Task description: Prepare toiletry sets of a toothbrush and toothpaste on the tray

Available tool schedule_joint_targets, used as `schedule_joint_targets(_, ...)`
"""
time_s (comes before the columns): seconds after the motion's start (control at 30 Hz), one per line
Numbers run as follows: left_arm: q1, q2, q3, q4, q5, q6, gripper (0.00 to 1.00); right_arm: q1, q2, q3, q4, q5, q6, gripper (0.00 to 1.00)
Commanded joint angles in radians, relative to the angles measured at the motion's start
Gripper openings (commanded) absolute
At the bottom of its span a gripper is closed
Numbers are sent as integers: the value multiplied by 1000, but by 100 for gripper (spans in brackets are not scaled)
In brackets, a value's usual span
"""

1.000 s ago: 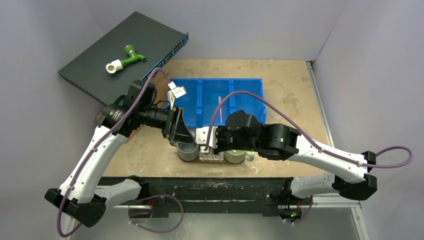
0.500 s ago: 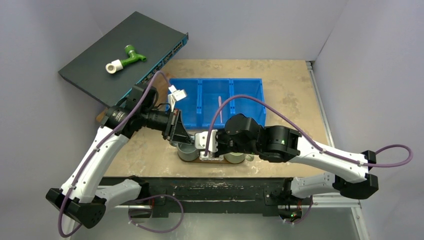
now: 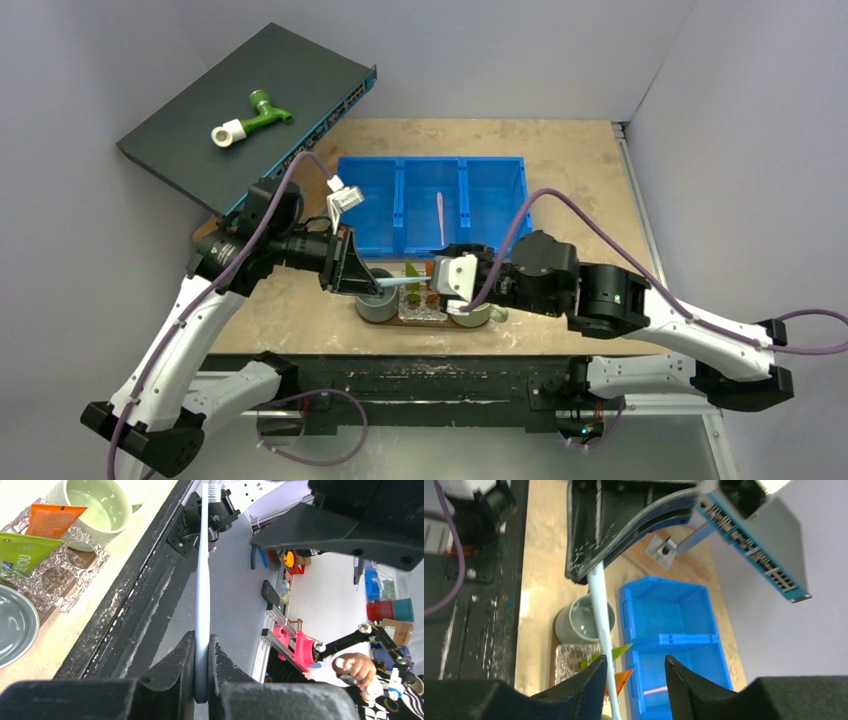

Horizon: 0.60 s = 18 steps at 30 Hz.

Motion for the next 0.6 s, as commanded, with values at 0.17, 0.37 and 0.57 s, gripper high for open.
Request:
schedule_joint_targets(0.17,113,-118,-120,303,175,-172,0,-20,-95,-95,325,-102,90,57)
schedule_joint_targets(0.37,194,-163,-197,550,286,-337,0,-155,-133,-135,476,-319,177,57)
schedule_joint_targets(0.57,203,-195,-210,697,321,-453,0,-282,-142,-144,592,-483,232,58)
